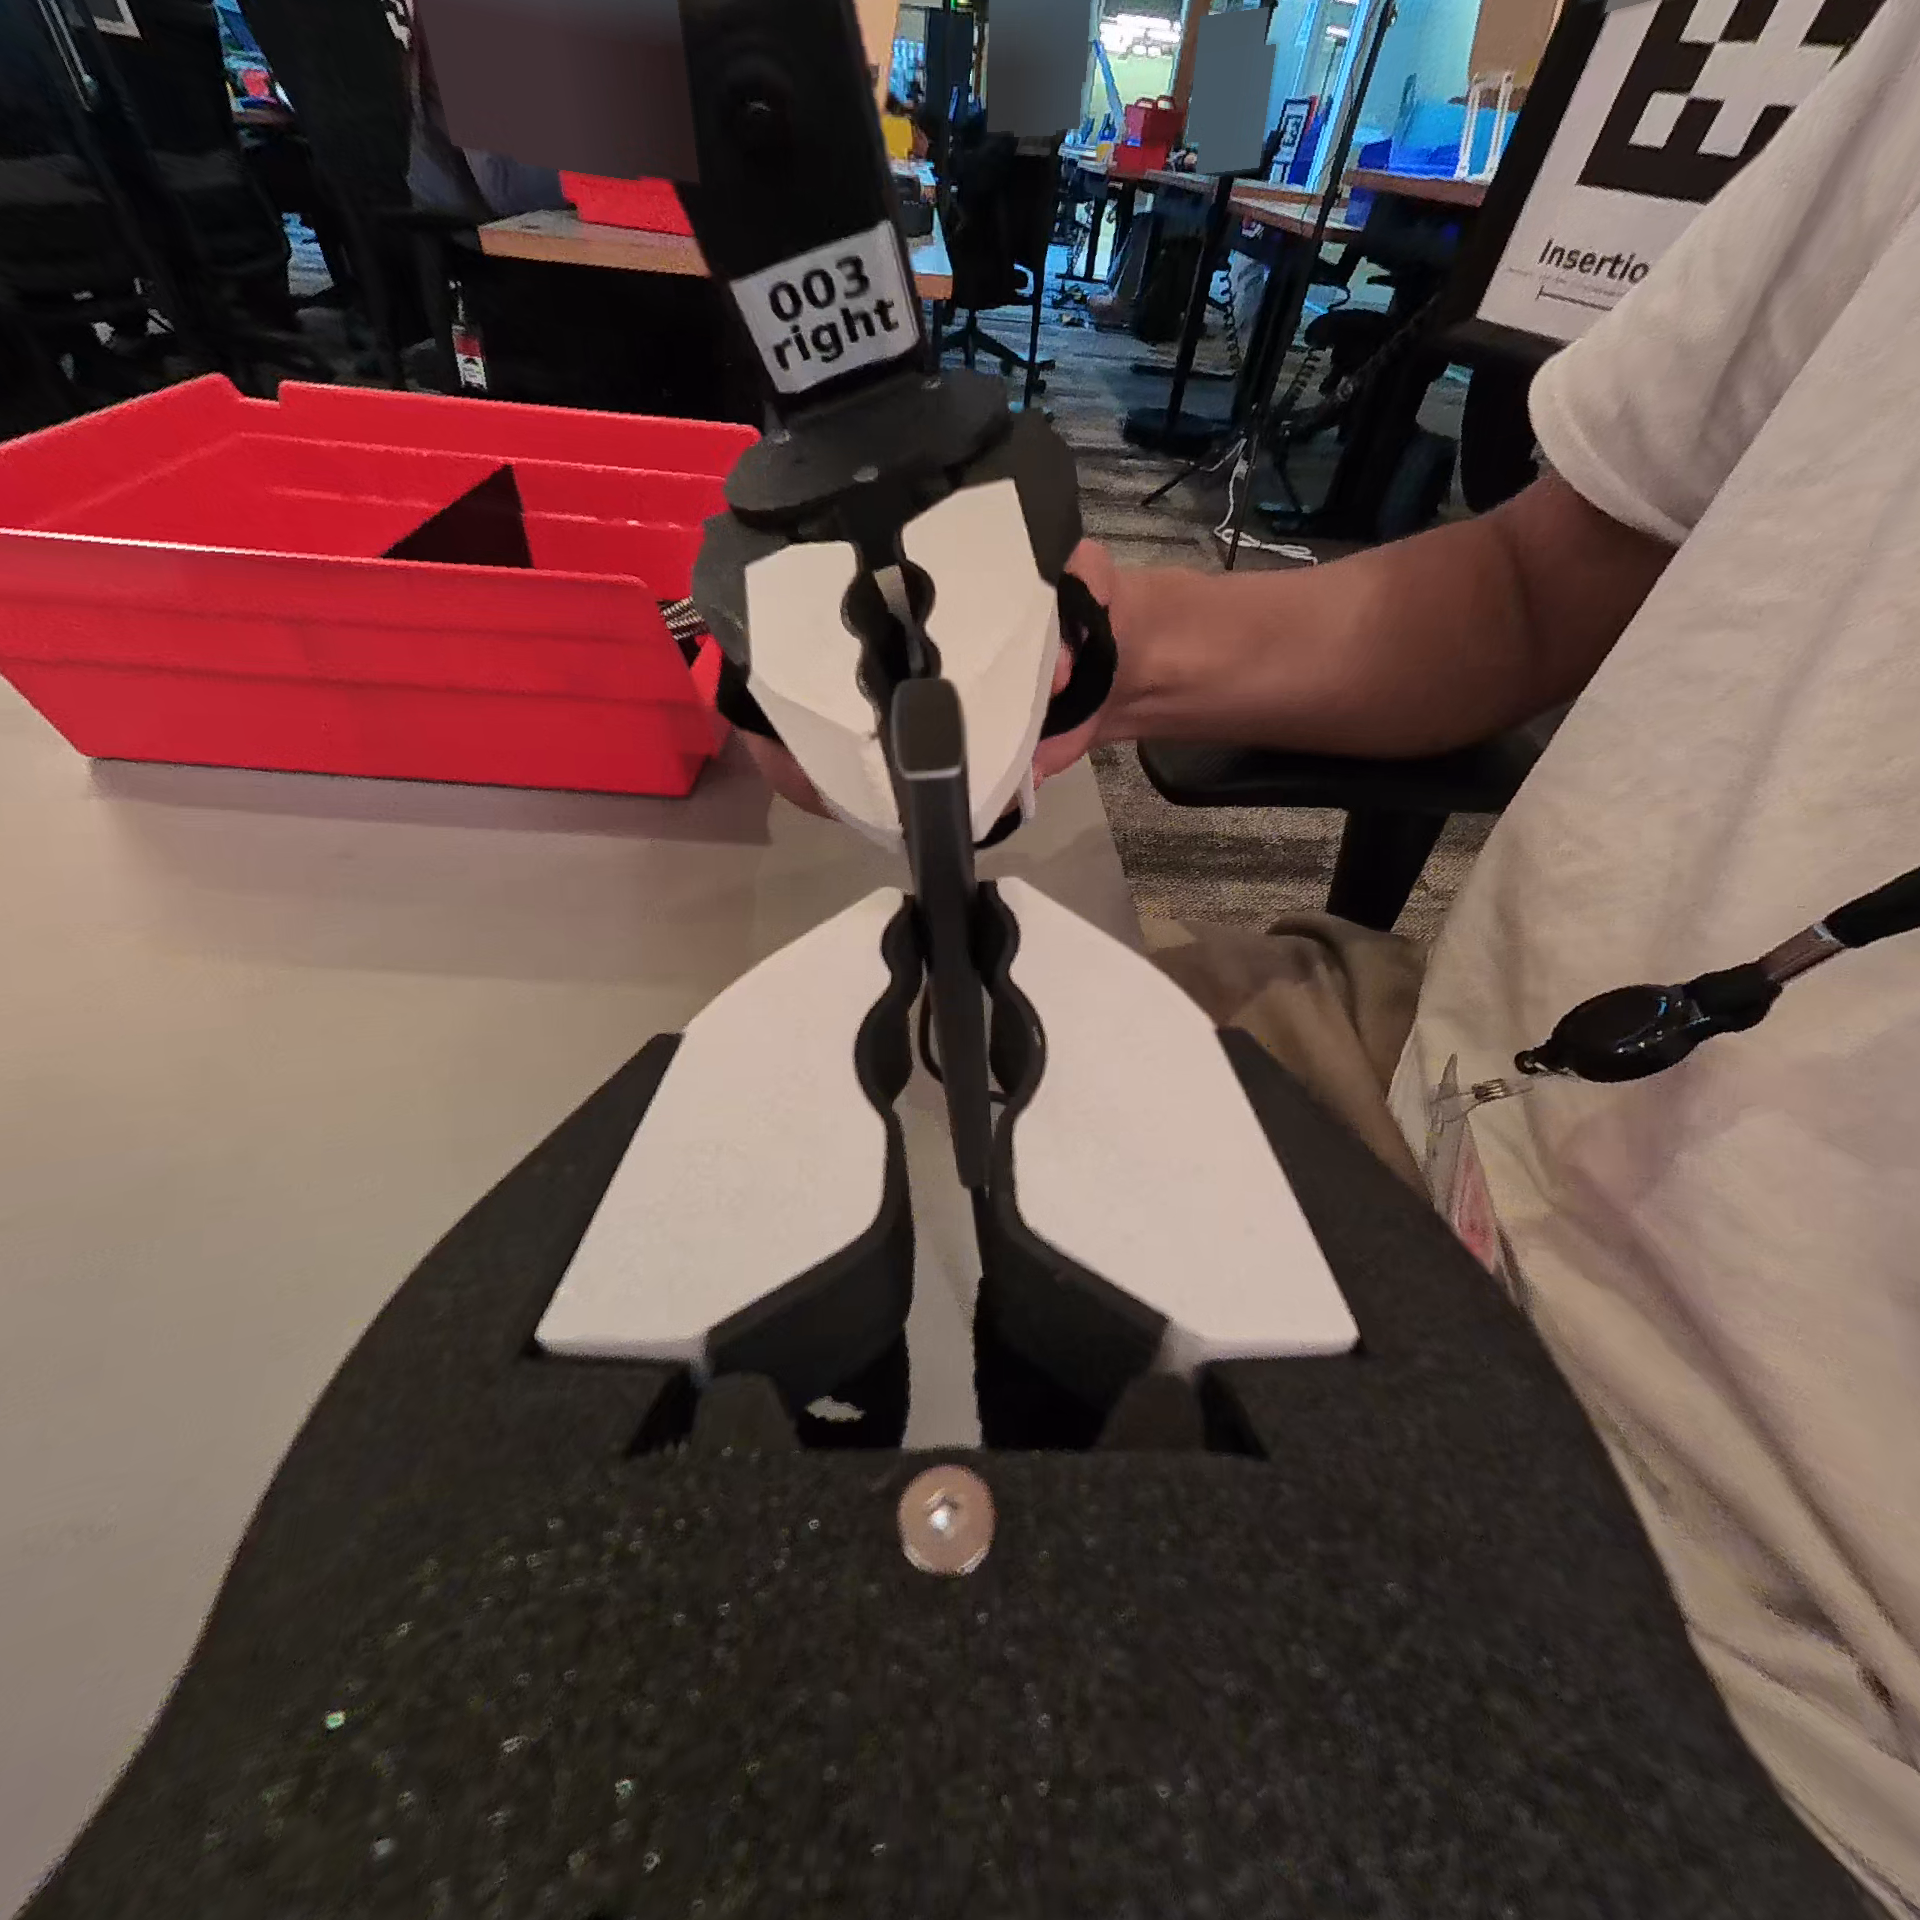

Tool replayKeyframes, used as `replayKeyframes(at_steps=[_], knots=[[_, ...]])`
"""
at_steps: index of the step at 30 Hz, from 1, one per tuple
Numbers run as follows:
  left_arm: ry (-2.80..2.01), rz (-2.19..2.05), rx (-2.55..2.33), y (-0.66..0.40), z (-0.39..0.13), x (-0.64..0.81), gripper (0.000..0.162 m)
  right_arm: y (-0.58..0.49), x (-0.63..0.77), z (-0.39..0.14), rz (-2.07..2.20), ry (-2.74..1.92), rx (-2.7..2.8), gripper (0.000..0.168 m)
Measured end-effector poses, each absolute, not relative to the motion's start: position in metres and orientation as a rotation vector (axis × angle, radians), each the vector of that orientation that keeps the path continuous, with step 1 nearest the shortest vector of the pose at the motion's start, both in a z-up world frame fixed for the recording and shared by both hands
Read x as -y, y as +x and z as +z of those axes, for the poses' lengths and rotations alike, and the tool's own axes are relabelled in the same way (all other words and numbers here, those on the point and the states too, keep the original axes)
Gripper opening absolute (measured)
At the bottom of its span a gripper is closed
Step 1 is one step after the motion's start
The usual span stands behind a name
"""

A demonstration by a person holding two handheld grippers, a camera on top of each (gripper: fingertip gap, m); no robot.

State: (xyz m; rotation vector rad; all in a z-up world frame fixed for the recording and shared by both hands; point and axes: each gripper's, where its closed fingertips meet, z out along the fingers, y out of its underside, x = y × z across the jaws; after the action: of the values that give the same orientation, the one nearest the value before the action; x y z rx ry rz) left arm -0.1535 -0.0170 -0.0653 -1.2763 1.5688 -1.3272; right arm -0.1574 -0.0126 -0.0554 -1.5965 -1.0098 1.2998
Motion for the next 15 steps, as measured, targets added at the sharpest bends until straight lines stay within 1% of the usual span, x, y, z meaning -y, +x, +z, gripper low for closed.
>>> replayKeyframes(at_steps=[12, 15], knots=[[-1.3, -1.438, -1.479, -0.1545, -0.0652, 0.0126, 0.01, -0.1556, 0.0102, -0.06, 1.277, -1.606, 0.983, 0.006], [-1.319, -1.526, -1.432, -0.154, -0.0643, 0.0111, 0.01, -0.1561, 0.0071, -0.059, 1.241, -1.605, 0.959, 0.005]])
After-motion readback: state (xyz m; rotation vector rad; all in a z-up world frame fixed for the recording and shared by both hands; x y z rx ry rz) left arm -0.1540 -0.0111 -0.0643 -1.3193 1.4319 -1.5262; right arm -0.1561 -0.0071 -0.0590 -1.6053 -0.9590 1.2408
